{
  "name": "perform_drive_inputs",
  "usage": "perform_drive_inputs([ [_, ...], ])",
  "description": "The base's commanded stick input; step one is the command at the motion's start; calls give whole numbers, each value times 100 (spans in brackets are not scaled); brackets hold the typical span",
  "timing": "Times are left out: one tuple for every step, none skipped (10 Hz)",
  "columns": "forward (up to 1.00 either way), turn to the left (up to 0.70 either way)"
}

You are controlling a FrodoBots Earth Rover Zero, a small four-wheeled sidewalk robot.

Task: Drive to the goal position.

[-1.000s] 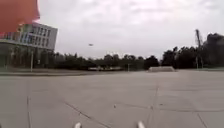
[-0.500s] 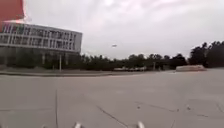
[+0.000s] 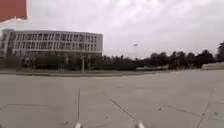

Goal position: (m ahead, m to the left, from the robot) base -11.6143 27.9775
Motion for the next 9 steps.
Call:
perform_drive_inputs([
  [0, 82],
  [0, 82],
  [0, 82],
  [0, 82],
  [0, 82],
  [0, 82],
  [0, 82],
  [0, 82],
  [0, 82],
])
